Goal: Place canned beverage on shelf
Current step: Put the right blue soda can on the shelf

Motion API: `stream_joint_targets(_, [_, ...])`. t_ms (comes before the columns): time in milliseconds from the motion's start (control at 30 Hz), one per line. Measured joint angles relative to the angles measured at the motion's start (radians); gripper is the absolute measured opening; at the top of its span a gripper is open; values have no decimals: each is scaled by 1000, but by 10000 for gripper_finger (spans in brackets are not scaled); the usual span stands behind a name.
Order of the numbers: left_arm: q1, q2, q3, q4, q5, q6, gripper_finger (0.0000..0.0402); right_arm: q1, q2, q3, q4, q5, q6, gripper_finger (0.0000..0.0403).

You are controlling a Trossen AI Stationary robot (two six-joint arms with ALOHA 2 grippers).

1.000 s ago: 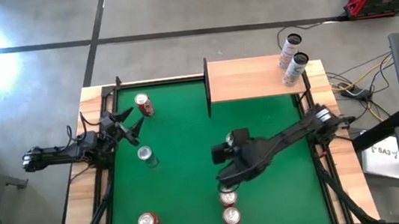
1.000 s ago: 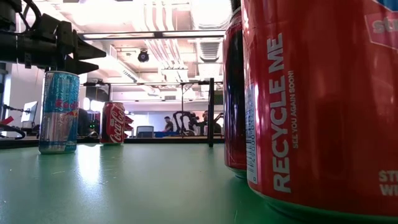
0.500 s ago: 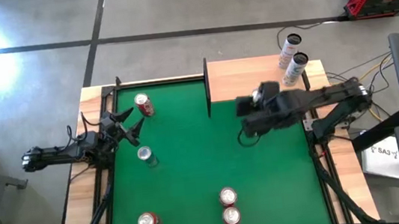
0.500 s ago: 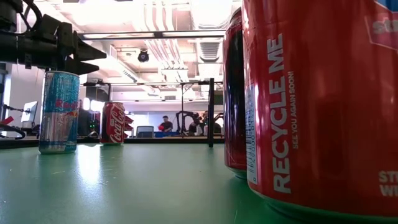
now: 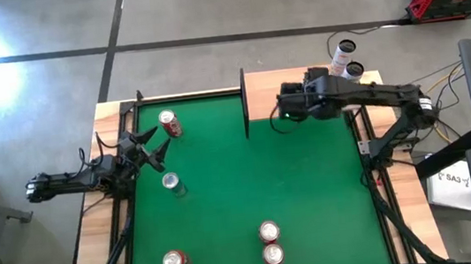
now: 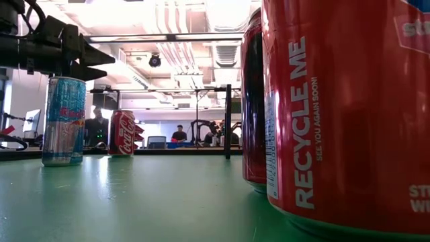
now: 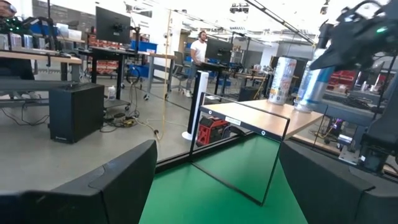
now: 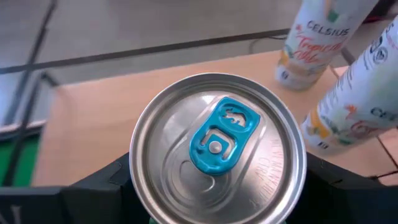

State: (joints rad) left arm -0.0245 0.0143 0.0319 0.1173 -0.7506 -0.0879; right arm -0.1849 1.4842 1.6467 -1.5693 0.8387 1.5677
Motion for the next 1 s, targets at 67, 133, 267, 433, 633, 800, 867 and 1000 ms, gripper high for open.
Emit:
stream_joint_targets(67, [0, 0, 0, 0, 0, 0, 324, -37, 17, 0, 3, -1, 1, 249])
stream_joint_targets(133, [0, 0, 0, 0, 0, 0, 324, -69, 31, 0, 13, -4, 2, 249])
stream_joint_targets(267, [0, 0, 0, 0, 0, 0, 324, -125, 55, 0, 62, -8, 12, 249])
stream_joint_targets(433, [0, 0, 0, 1, 0, 0, 324, -185, 88, 0, 129, -11, 7, 249])
stream_joint_targets(633, [0, 0, 0, 1, 0, 0, 324, -252, 115, 0, 183, -38, -60, 249])
stream_joint_targets(800, [0, 0, 0, 1, 0, 0, 324, -297, 113, 0, 213, -52, -108, 249])
stream_joint_targets(867, [0, 0, 0, 1, 1, 0, 324, -312, 109, 0, 226, -70, -122, 249])
stream_joint_targets(1000, [0, 0, 0, 1, 1, 0, 324, -327, 107, 1, 247, -98, -150, 249])
